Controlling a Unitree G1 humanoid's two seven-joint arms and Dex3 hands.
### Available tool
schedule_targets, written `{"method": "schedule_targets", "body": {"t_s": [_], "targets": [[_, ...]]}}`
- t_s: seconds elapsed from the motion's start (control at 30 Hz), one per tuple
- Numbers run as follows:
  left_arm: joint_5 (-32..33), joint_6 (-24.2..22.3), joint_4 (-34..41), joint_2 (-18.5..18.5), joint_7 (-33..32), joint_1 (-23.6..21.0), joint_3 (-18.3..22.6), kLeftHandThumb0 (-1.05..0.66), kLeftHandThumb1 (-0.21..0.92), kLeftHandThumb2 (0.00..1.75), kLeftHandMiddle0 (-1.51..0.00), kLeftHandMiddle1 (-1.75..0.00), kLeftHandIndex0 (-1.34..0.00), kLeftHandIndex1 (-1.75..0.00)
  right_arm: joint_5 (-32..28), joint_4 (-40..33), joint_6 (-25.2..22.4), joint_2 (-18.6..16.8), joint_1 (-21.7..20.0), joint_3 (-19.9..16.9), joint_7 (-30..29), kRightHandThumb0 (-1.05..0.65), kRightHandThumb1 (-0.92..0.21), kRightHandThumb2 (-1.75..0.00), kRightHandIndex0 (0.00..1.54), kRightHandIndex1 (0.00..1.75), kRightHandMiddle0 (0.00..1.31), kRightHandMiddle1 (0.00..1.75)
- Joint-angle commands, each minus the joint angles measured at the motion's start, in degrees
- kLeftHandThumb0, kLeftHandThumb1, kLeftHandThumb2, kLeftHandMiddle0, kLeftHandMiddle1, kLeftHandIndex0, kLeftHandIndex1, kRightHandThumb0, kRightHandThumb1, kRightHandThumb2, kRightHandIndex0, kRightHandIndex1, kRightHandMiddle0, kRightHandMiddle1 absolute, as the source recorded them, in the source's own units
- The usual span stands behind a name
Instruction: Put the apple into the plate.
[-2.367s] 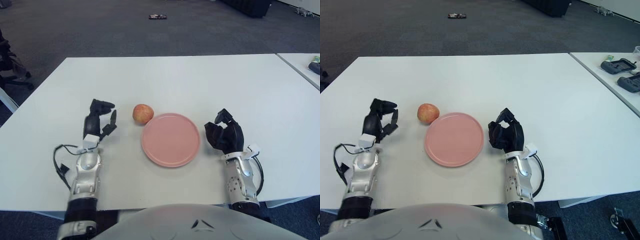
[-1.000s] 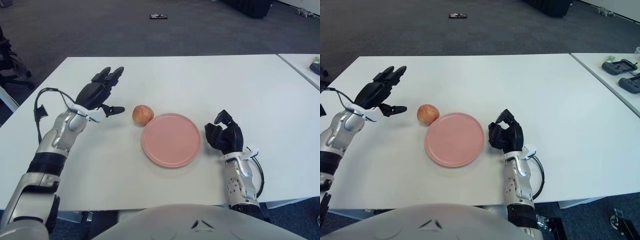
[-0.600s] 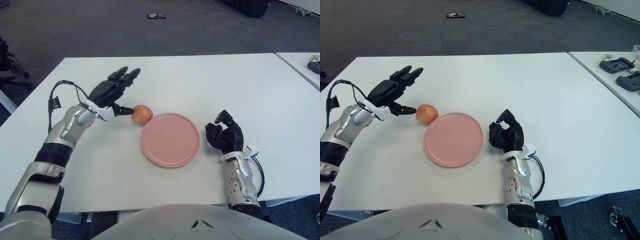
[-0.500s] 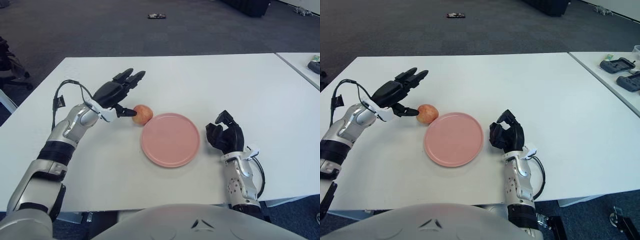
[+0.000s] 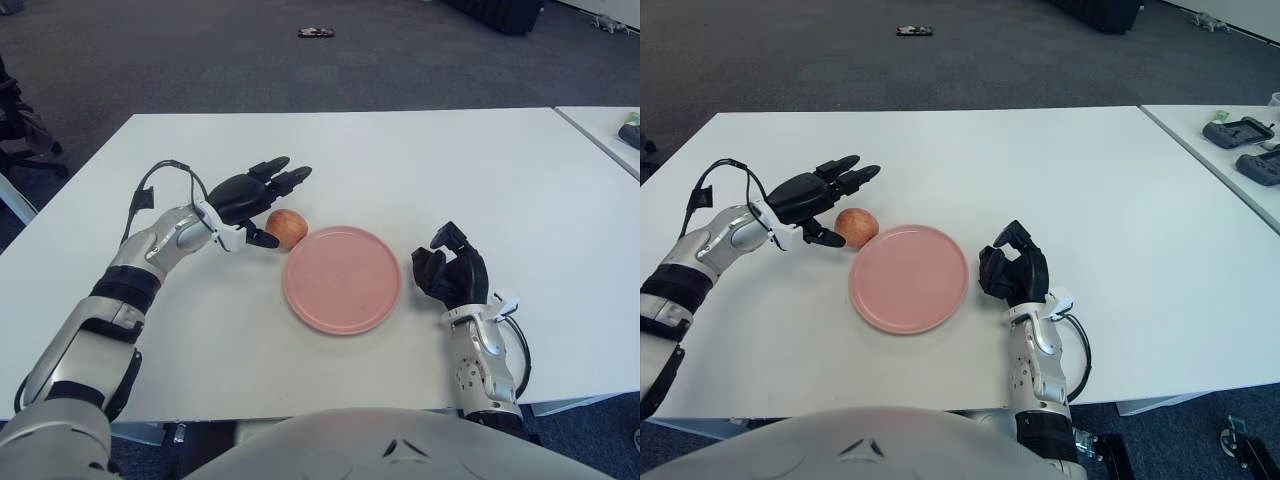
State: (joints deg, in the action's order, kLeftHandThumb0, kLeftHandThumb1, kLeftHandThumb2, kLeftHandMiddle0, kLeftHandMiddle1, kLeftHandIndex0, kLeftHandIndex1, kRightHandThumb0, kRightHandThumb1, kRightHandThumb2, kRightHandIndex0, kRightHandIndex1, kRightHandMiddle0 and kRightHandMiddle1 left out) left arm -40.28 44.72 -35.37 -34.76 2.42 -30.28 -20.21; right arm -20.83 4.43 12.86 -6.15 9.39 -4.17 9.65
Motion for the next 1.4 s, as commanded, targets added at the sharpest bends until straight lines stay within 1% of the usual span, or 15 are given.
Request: {"method": "schedule_targets", "body": {"t_s": [0.0, 0.2, 0.3, 0.4, 0.6, 0.7, 0.8, 0.93, 1.17, 1.3, 1.37], "targets": [[-2.06, 1.17, -2.23, 0.78, -0.96, -2.92, -2.04, -0.99, 0.51, 0.74, 0.00, 0.00, 0.00, 0.00, 0.07, -1.11, -0.92, -1.43, 0.39, 0.09, -0.92, -0.52, -0.22, -1.45, 1.27, 1.75, 0.70, 1.75], [-3.88, 2.33, -4.10, 0.96, -0.63, -4.75, -4.54, -0.97, 0.51, 0.73, 0.00, 0.00, 0.00, 0.00, -0.63, -1.61, -1.29, -1.59, 0.60, 0.03, -0.87, -0.51, -0.23, -1.43, 1.27, 1.75, 0.68, 1.75], [-5.53, 3.01, -5.65, 1.01, 0.16, -6.15, -6.45, -0.96, 0.51, 0.73, 0.00, 0.00, 0.00, 0.00, -1.11, -1.89, -1.47, -1.67, 0.70, -0.05, -0.83, -0.51, -0.24, -1.42, 1.27, 1.75, 0.67, 1.75], [-6.79, 3.36, -7.34, 1.19, 0.52, -7.40, -8.13, -0.96, 0.53, 0.70, 0.00, 0.00, 0.00, 0.00, -1.45, -2.21, -1.78, -1.69, 0.83, -0.17, -0.99, -0.51, -0.25, -1.41, 1.27, 1.75, 0.67, 1.75], [-8.15, 2.90, -10.70, 2.17, 0.43, -9.19, -10.31, -0.96, 0.55, 0.69, 0.00, 0.00, 0.00, 0.00, -2.02, -2.57, -1.87, -1.77, 1.01, -0.45, -0.92, -0.51, -0.23, -1.43, 1.29, 1.75, 0.68, 1.75], [-9.55, 0.88, -12.57, 2.80, 1.05, -10.26, -11.74, -0.95, 0.54, 0.68, 0.00, 0.00, 0.00, 0.00, -2.37, -2.75, -1.62, -1.81, 1.10, -0.60, -0.64, -0.52, -0.23, -1.43, 1.30, 1.75, 0.69, 1.75], [-10.66, -0.12, -14.23, 3.27, 0.58, -11.22, -13.04, -0.93, 0.53, 0.68, 0.00, 0.00, 0.00, 0.00, -2.58, -2.95, -1.63, -1.74, 1.16, -0.69, -0.50, -0.52, -0.22, -1.44, 1.31, 1.75, 0.69, 1.75], [-12.30, -1.10, -16.85, 4.06, -0.83, -12.58, -14.85, -0.98, 0.56, 0.67, 0.00, 0.00, 0.00, 0.00, -2.79, -3.07, -1.61, -1.65, 1.23, -0.80, -0.28, -0.52, -0.21, -1.45, 1.31, 1.75, 0.70, 1.75], [-15.67, -3.89, -24.08, 6.28, -4.00, -15.33, -19.15, -1.01, 0.62, 0.62, 0.00, 0.00, 0.00, 0.00, -3.63, -3.31, -1.21, -1.59, 1.40, -0.96, 0.50, -0.53, -0.19, -1.48, 1.31, 1.75, 0.72, 1.75], [-16.23, -5.13, -26.52, 6.99, -3.06, -16.71, -20.93, -1.02, 0.64, 0.59, 0.00, 0.00, 0.00, 0.00, -3.91, -3.82, -1.40, -1.58, 1.60, -0.99, 0.50, -0.54, -0.18, -1.49, 1.31, 1.75, 0.72, 1.75], [-16.43, -6.47, -27.95, 7.43, -1.80, -17.43, -21.71, -1.02, 0.65, 0.59, 0.00, 0.00, 0.00, 0.00, -4.13, -4.02, -1.39, -1.65, 1.70, -1.03, 0.55, -0.54, -0.18, -1.49, 1.31, 1.75, 0.73, 1.75]]}}
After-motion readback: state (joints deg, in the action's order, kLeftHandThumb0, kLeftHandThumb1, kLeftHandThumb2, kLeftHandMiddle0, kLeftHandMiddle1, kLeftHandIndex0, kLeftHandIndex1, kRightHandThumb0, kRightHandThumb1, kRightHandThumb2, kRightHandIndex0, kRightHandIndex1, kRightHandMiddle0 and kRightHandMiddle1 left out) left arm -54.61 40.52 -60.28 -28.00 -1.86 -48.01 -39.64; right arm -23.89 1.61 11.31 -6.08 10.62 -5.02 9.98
